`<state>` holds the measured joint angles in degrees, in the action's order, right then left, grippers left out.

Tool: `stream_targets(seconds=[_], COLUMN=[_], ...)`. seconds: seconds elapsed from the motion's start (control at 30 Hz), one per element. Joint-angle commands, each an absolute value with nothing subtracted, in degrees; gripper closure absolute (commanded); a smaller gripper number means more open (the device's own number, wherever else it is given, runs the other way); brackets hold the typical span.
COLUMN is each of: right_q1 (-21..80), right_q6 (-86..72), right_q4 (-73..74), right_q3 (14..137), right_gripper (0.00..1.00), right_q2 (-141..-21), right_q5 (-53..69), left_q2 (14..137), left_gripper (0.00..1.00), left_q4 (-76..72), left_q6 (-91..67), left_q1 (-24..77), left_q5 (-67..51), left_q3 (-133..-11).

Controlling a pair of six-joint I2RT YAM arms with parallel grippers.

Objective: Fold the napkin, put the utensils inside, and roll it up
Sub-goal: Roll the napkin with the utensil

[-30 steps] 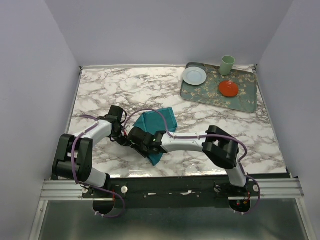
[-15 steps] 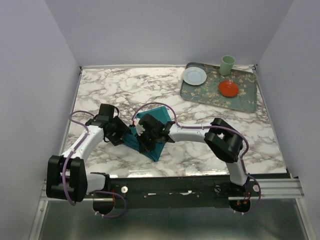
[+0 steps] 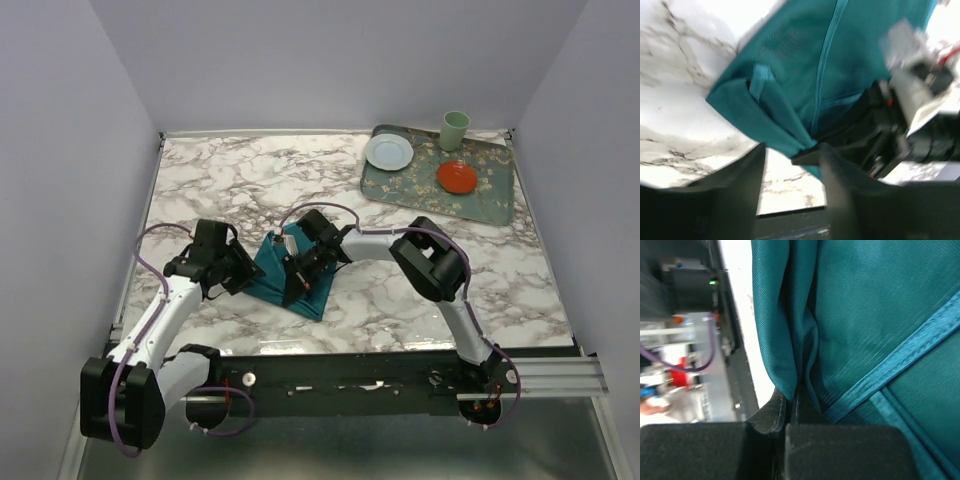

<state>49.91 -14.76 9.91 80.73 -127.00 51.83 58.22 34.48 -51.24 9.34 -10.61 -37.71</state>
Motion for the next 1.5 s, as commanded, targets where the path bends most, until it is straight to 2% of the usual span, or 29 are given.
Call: stream_targets(seconds=[0.0,0.37,0.47,0.9,1.0,1.1,1.27,1.47], right_q1=[48.7,48.3,48.1,46.9,46.8,46.8,46.8,46.8], right_q6=[-16.1,-17.2,-17.5,-18.6,-17.1,-14.9,-10.0,-5.8], right_q4=[14.9,15.3,15.6,17.5,20.1,24.5,36.4,47.3], right_q3=[82.6,84.0,84.2,84.8,86.0,88.1,94.5,104.0], right_gripper=[0.99,0.99,0.99,0.96,0.90,0.80,0.68,0.60], right_q2=[-134.1,-135.6,-135.8,-134.9,-134.8,-133.9,-132.2,-131.9], right_q5=[57.7,57.6,57.6,56.7,55.8,51.8,44.2,41.0], left_q2=[59.1,66.3,67.8,69.4,69.8,70.5,69.3,69.8], left_gripper=[0.54,0.84,0.89,0.96,0.96,0.99,1.00,1.00], left_q4=[33.3,21.5,21.2,12.4,10.3,7.8,7.4,8.4], left_q6=[-51.6,-50.2,-49.4,-49.2,-48.3,-48.7,-49.0,-50.4], left_q1=[13.7,14.8,14.8,14.8,14.8,14.8,14.7,14.7], left_q5=[-9.7,-12.1,-11.6,-9.6,-8.4,-8.0,-6.8,-6.2], left_q3=[-36.6,-33.9,-33.8,-25.8,-24.0,-21.5,-20.5,-21.0])
